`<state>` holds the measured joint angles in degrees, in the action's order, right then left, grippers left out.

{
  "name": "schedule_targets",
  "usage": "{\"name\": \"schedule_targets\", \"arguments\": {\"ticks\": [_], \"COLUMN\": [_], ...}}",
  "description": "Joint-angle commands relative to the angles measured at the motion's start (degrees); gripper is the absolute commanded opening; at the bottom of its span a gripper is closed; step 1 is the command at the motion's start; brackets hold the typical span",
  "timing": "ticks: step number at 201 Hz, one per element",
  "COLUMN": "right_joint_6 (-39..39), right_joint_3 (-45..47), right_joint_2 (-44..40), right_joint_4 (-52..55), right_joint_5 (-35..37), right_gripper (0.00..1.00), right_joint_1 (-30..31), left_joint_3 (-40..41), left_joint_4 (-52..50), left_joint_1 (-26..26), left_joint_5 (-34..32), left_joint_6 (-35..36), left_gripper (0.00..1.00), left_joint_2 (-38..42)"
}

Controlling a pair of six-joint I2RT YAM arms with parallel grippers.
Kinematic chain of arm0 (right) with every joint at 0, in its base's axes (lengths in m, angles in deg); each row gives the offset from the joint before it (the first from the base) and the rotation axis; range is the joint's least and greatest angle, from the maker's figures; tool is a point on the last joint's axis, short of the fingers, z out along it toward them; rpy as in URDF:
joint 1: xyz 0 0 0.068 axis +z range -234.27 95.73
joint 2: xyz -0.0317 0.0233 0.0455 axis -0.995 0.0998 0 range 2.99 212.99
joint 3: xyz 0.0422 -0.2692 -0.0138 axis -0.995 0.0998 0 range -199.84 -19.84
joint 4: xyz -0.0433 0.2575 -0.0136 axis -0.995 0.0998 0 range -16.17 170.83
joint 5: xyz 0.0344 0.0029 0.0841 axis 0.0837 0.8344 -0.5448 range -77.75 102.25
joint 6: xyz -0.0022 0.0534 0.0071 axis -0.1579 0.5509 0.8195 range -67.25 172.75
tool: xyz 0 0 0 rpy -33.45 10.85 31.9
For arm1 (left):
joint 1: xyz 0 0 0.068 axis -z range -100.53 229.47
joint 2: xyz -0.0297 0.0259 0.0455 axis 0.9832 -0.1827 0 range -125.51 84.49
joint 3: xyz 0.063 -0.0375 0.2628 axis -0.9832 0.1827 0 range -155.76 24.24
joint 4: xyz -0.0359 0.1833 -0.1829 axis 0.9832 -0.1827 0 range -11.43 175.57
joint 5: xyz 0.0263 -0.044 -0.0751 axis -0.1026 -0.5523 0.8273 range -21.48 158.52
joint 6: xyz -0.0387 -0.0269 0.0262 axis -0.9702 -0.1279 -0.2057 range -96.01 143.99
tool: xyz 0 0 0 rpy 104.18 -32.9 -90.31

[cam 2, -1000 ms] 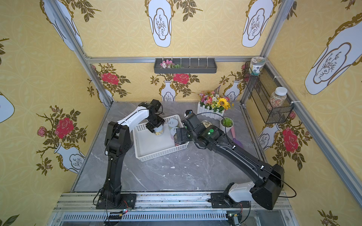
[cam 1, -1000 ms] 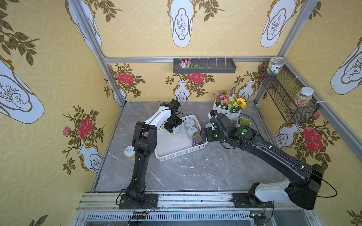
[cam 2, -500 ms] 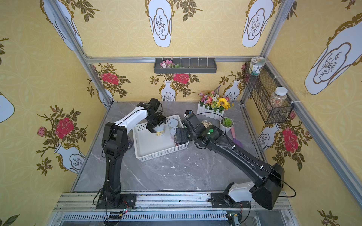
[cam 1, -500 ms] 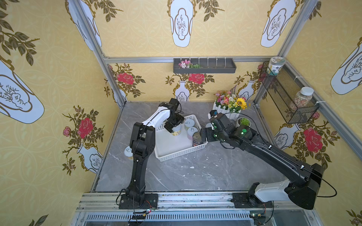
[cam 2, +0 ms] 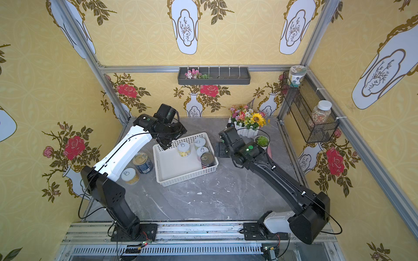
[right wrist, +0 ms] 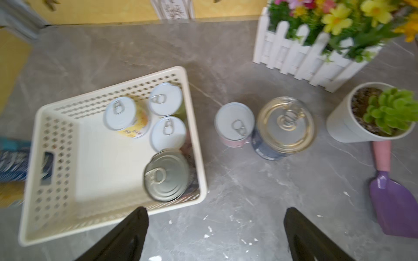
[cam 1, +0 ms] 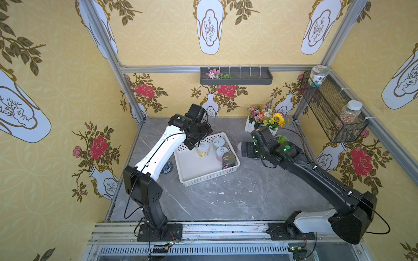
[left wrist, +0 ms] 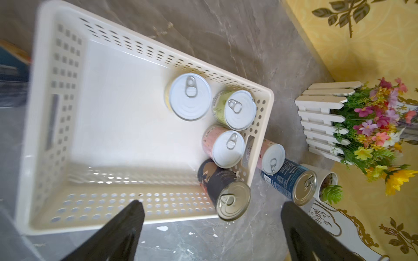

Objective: Put the canned food in the basket
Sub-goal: Pick up the canned food from the center of the board.

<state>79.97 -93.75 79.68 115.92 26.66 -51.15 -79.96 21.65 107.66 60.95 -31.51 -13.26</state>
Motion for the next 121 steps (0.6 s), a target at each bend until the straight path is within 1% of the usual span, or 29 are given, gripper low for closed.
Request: {"name": "schedule_targets", "arguments": {"ticks": [1, 12, 24, 28, 42, 52, 61, 77, 81, 86, 96, 106, 121], "right_joint_6": [1.22, 1.29, 1.26, 1.27, 0.67, 0.29, 0.07, -0.44, -0.65, -0.81, -0.74, -0.87, -1.13], "right_joint_3": [0.67, 0.29, -1.62, -2.6, -6.46, -8.85, -11.11, -14.63, -15.21, -16.05, -17.59, -19.05, -20.54], "right_joint_2": [1.75, 3.62, 6.93, 8.3, 13.31, 16.33, 19.64, 24.16, 25.14, 26.13, 28.07, 29.79, 31.64], "right_joint_4": [-1.26, -1.76, -1.53, -1.02, 1.24, 2.51, 3.85, 5.37, 5.38, 5.7, 6.43, 7.07, 7.49], "right_joint_5": [-4.81, -7.09, -10.26, -10.73, -11.06, -10.82, -10.28, -9.26, -9.28, -9.25, -9.27, -9.08, -8.96], "right_gripper": [0.97, 0.97, 0.97, 0.97, 0.97, 0.97, 0.97, 0.97, 0.97, 0.97, 0.97, 0.97, 0.97], "right_joint_1": [-5.86, -9.37, -12.76, -13.68, -15.71, -17.03, -17.74, -18.54, -18.74, -18.99, -19.43, -19.76, -20.03], "left_joint_3": [3.52, 6.67, 11.36, 13.12, 19.29, 23.17, 24.35, 22.64, 22.11, 21.62, 21.62, 23.3, 27.83], "left_joint_4": [-4.1, -4.33, -2.98, -2.64, -0.71, 1.55, 1.03, -3.55, -4.54, -5.52, -6.65, -6.53, -4.0], "left_joint_1": [-0.25, -0.92, -1.64, -3.86, -7.64, -11.37, -14.67, -20.66, -21.58, -22.49, -23.03, -22.98, -22.92], "left_joint_5": [-6.13, -6.73, -5.65, -5.26, -2.19, 1.11, 2.03, -1.08, -2.31, -3.67, -5.2, -4.07, -0.67], "left_joint_6": [0.53, 0.61, 1.09, 0.91, 0.54, 3.03, 6.1, 12.46, 13.57, 16.82, 20.24, 22.89, 24.55], "left_gripper": [1.0, 1.0, 1.0, 1.0, 1.0, 1.0, 1.0, 1.0, 1.0, 1.0, 1.0, 1.0, 1.0], "left_joint_2": [6.2, 10.31, 15.35, 17.15, 24.12, 28.62, 31.09, 32.64, 32.58, 32.39, 31.68, 31.27, 31.51]}}
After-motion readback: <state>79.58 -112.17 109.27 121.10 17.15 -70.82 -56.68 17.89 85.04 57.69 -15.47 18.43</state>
